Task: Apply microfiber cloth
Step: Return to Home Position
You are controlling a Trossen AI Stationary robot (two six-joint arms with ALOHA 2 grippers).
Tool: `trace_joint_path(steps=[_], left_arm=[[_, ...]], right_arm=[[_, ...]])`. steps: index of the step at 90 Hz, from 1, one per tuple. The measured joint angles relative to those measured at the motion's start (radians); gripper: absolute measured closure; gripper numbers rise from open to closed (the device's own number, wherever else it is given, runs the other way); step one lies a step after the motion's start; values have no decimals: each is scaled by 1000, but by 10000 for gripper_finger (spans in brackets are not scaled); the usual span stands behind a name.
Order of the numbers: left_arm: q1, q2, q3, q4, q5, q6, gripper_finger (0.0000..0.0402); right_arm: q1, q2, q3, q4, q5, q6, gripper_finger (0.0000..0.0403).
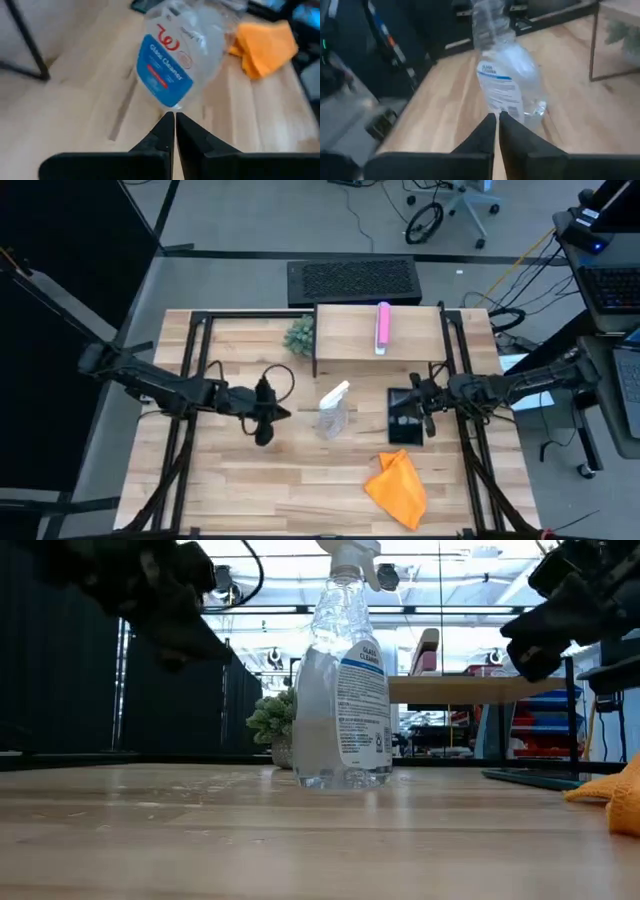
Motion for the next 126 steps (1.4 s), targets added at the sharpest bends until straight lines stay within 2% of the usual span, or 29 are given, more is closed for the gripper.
trace_joint_path(steps=[19, 33, 41, 55, 66, 93, 97, 105, 126], left_arm=[[-1, -137, -215, 298, 113, 63, 401], [-1, -266, -399, 528, 110, 52, 401], [-1, -358, -487, 598, 113, 48, 401], [10, -520, -490, 481, 140, 56, 401], [38, -673, -490, 306, 163, 65, 401], [119, -1164, -490, -145, 170, 50, 401], [118, -1162, -482, -110, 180, 73, 401], [120, -1161, -471, -175, 222, 86, 401], [122, -1161, -467, -198, 162, 49, 401]], right_arm=[[-8, -126, -102, 32, 0, -22, 401], [-8, -209, -121, -3, 4, -44, 401], [-8, -237, -120, -5, 4, -68, 401], [-8, -249, -119, -41, 4, -78, 401], [-8, -249, -119, -69, 4, -86, 401], [-8, -268, -119, -49, 2, -110, 401], [-8, -283, -119, -41, -3, -110, 401], [-9, -324, -119, -34, -4, -102, 401], [-25, -479, -119, -62, -2, -90, 401]])
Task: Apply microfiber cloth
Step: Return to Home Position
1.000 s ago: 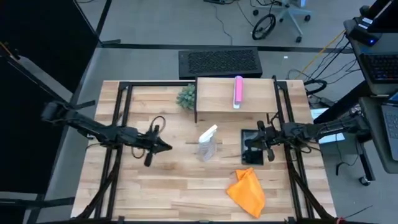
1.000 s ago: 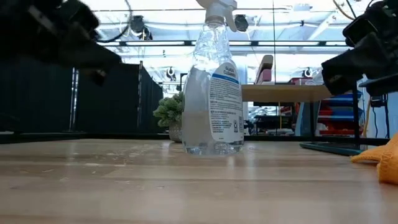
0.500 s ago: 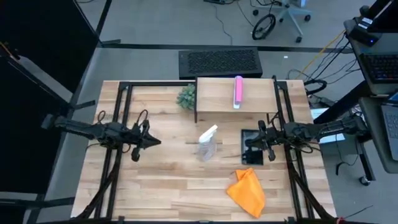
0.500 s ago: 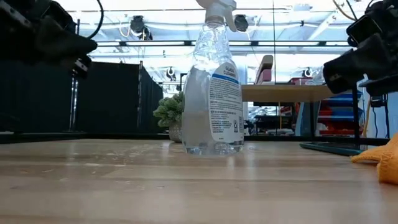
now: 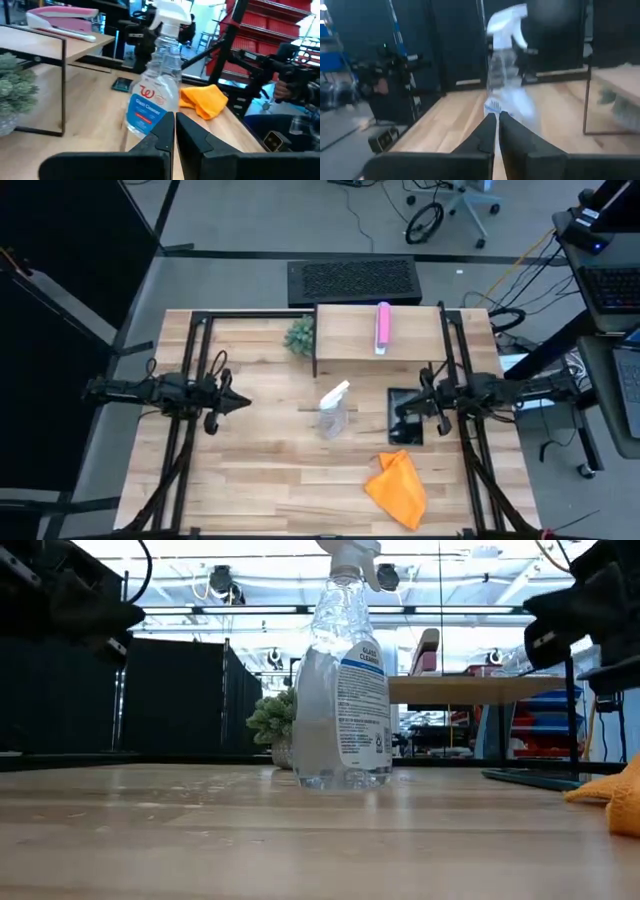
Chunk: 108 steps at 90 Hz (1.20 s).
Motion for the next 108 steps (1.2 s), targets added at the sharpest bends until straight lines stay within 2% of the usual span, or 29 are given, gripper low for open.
trace_joint_path(steps=[108], left_arm=[[0, 12, 1, -2, -7, 0, 402]], right_arm=[[-2, 8, 0, 1, 7, -10, 401]])
